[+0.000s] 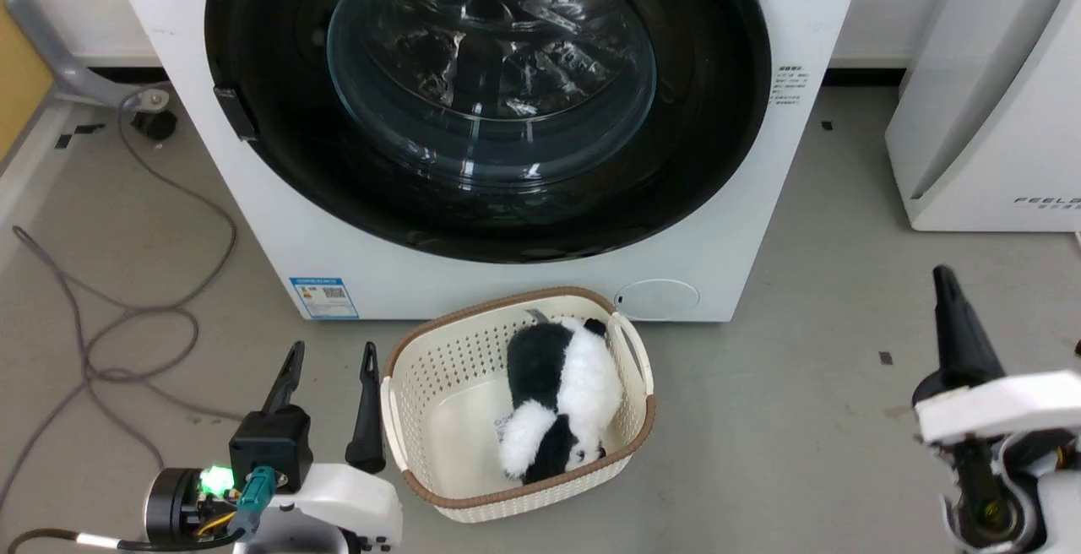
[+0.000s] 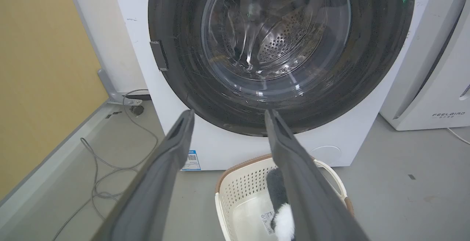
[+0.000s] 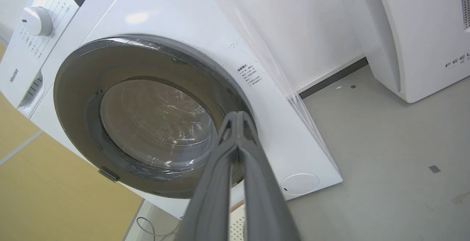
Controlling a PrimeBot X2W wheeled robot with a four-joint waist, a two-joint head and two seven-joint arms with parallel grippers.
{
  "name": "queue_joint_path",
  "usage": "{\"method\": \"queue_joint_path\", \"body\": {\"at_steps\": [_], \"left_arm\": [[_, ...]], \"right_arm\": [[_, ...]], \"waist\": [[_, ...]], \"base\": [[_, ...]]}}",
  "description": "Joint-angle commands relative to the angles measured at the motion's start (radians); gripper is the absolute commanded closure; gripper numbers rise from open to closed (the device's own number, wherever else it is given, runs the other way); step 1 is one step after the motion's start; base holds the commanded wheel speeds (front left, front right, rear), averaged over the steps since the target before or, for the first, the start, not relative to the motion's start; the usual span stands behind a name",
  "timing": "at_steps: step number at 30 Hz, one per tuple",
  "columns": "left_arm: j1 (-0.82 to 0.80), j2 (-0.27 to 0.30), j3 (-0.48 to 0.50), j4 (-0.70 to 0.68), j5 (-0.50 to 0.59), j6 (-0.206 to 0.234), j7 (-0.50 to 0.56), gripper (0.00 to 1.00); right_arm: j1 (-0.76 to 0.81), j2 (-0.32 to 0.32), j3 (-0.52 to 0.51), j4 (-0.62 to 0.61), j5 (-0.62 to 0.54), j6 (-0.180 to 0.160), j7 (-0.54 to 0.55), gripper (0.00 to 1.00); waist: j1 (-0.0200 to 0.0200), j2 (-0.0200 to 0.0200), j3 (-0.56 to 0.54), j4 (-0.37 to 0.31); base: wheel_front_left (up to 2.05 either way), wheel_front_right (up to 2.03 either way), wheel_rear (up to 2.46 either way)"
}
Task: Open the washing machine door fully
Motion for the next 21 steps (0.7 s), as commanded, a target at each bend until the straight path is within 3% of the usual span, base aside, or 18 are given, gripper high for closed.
{"method": "queue_joint_path", "body": {"at_steps": [1, 21], "left_arm": [[-0.020, 0.001, -0.003, 0.000, 0.000, 0.009, -0.012, 0.00], [-0.092, 0.001, -0.029, -0.005, -0.002, 0.038, -0.052, 0.00]], "right_arm": [[-0.046, -0.015, -0.009, 0.027, 0.048, 0.000, 0.001, 1.00], [-0.408, -0.105, 0.011, 0.254, 0.249, 0.000, -0.005, 1.00]], "waist": [[0.0000, 0.0000, 0.009, 0.004], [0.0000, 0.0000, 0.134, 0.041]], "base": [[0.00, 0.00, 0.00], [0.00, 0.00, 0.00]]}}
